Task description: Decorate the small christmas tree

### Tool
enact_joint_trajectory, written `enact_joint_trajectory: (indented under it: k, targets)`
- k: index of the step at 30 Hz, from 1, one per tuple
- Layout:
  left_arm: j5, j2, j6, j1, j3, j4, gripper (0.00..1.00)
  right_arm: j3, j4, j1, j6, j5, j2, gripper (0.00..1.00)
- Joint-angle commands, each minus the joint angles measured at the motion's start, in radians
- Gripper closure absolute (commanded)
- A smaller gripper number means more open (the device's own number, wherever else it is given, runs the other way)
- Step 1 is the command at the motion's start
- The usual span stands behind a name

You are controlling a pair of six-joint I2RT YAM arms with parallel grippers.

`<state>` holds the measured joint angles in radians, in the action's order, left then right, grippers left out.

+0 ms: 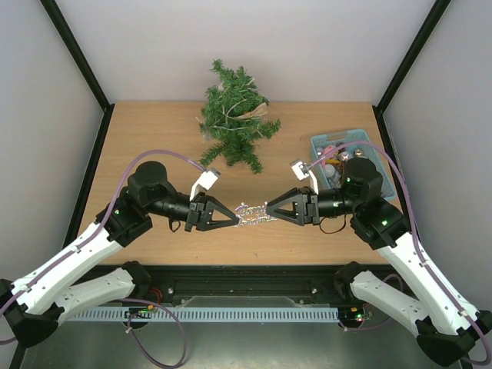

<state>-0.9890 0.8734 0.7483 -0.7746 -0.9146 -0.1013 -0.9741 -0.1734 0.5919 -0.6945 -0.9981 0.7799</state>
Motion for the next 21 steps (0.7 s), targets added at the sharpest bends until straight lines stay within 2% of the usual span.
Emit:
enact_joint_trajectory:
  k: [1, 13, 17, 21]
  targets:
    - [-0.039, 0.005, -0.005, 0.018, -0.018, 0.035, 0.97, -0.016, -0.026, 0.015, 0.042, 0.004, 0.001, 0.64]
    - [-0.066, 0.029, -0.01, 0.062, -0.014, 0.047, 0.98, -0.019, -0.019, 0.043, 0.054, 0.013, 0.036, 0.74]
    - [-0.079, 0.031, -0.007, 0.082, -0.015, 0.052, 0.97, -0.014, -0.01, 0.046, 0.054, 0.03, 0.05, 0.88]
    - [-0.097, 0.026, -0.006, 0.116, -0.015, 0.05, 0.92, -0.002, 0.027, 0.047, 0.053, 0.055, 0.057, 0.93]
